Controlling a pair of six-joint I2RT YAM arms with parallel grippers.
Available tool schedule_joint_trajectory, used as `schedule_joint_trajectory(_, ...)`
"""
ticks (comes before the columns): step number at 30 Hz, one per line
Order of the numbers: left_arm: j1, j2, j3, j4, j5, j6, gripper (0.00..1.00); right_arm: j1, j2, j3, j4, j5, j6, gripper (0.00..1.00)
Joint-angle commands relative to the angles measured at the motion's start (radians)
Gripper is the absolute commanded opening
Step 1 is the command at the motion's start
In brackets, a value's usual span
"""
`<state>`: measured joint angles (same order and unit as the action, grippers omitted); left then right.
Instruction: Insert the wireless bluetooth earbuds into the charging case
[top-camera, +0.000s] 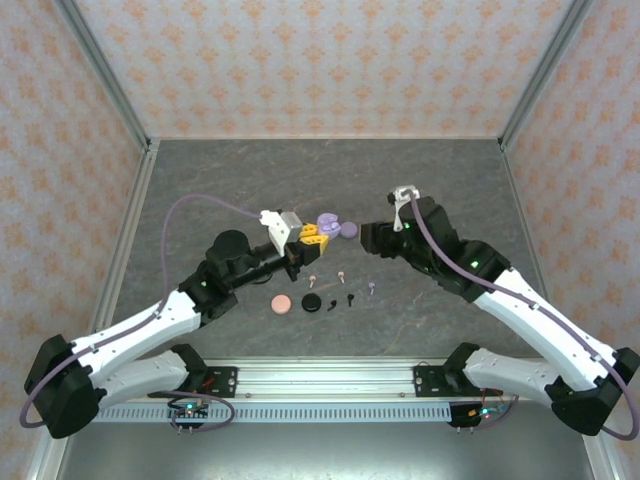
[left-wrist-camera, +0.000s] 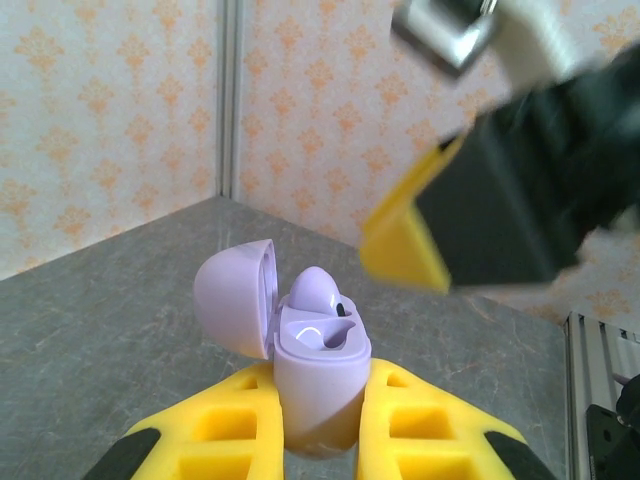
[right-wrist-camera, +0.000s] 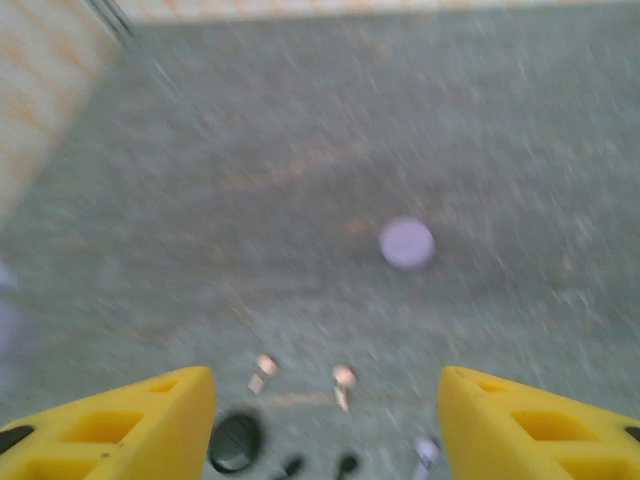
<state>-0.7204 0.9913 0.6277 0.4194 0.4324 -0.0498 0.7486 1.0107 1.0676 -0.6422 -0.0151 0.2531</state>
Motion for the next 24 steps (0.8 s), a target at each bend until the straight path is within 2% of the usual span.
schedule_joint_trajectory(1,-0.011,-0.062,-0.033,-0.042,-0.050,0.031,0.00,-0.008,0.010,-0.101,-0.088,0.036,0.084,0.60)
schedule_joint_trajectory(8,-0.011,-0.117,-0.051,-0.080,-0.079,0.049,0.00,-0.020,0.142,-0.285,0.078,-0.074,0.178,0.52)
schedule_joint_trajectory(14,-0.011,-0.117,-0.054,-0.077,-0.073,0.046,0.00,-0.025,0.313,-0.273,0.117,-0.067,0.157,0.47)
schedule_joint_trajectory(24,-0.011,-0.117,-0.056,-0.059,-0.063,0.036,0.00,-0.061,0.466,-0.263,0.194,-0.087,0.133,0.40)
